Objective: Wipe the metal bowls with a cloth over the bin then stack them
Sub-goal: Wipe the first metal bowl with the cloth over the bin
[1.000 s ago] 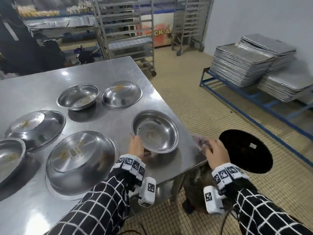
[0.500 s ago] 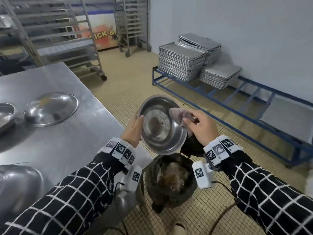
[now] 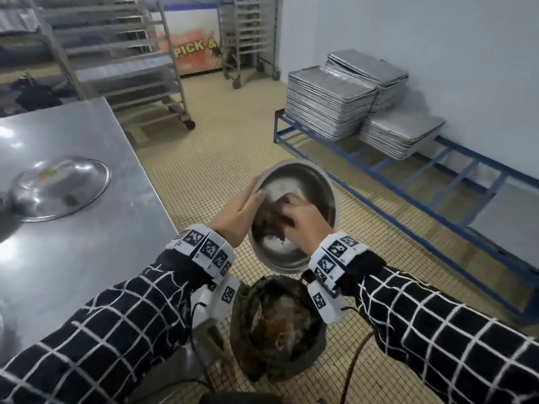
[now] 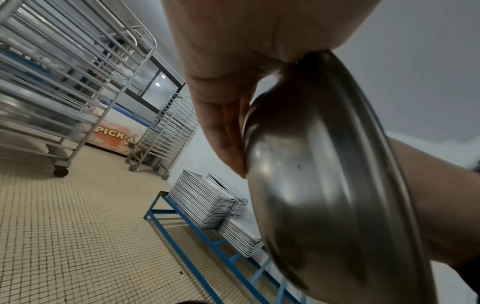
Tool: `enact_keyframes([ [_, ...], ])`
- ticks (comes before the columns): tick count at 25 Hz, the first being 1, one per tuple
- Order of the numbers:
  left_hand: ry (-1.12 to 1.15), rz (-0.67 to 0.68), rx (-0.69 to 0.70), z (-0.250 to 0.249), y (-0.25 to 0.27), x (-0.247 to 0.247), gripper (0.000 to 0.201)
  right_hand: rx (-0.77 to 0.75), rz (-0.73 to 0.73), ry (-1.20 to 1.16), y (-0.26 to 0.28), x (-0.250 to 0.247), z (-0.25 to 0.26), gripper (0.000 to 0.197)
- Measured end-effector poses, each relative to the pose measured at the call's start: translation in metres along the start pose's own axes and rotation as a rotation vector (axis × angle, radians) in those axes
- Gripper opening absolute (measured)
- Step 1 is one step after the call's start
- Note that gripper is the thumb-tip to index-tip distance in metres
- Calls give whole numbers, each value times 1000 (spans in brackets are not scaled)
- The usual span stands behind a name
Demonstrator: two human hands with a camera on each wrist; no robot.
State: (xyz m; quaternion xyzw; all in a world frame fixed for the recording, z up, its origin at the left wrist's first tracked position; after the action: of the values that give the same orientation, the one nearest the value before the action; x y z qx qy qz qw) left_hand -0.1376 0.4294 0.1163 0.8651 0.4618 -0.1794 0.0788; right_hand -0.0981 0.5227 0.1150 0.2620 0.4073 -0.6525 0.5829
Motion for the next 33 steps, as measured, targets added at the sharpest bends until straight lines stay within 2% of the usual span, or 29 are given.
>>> enact_keyframes([
  [2, -39, 11, 15, 1, -13, -2, 30, -38, 242, 109, 2, 25, -2, 41],
  [3, -65, 19, 25, 0, -20, -4, 29, -54, 313, 144, 2, 31, -8, 41],
  [4, -90, 30, 34, -1, -27, -5, 29, -62, 323, 148, -1, 30, -13, 37],
  [5, -117, 47, 42, -3, -33, -6, 30, -63, 266, 126, -7, 20, -16, 32],
  [8, -213, 88, 52, -5, -52, -11, 41, -18, -93, 28, -37, -38, -30, 29],
  [10, -251, 93, 73, -8, -61, -12, 45, -28, -217, 75, -56, -61, -34, 31],
  [12, -230, 89, 84, -12, -69, -12, 45, 14, -188, 117, -71, -58, -44, 27],
  [15, -294, 18, 169, -23, -79, -21, 47, 144, -48, 223, -74, -32, -72, 32],
  [18, -351, -49, 261, -32, -84, -27, 52, 228, -22, 163, -64, -17, -91, 33],
  [23, -488, 25, 361, -42, -81, -9, 59, 173, 117, 314, -60, 17, -93, 38],
  [26, -529, 65, 378, -36, -82, -3, 61, 211, 165, 303, -50, 26, -96, 29],
  [28, -503, 53, 373, -33, -84, -8, 62, 221, 56, 210, -42, 14, -92, 19],
  [31, -421, 21, 305, -25, -86, -20, 60, 249, -376, -57, -33, -39, -77, 21],
  [33, -335, 19, 252, -22, -85, -26, 55, 317, -570, -159, -37, -64, -76, 28],
])
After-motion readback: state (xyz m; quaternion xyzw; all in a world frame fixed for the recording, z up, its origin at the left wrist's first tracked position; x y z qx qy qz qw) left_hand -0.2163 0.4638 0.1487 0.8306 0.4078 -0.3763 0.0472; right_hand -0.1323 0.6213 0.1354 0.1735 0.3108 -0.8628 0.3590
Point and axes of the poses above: each hand's wrist, its own y-axis away from the middle knuckle, its own x-axis out of the palm, z = x × y, the point moved 10 cm from there along -y, towards the middle knuckle, and after that the axes turned 2 degrees about -z, right-handed, at the moved point
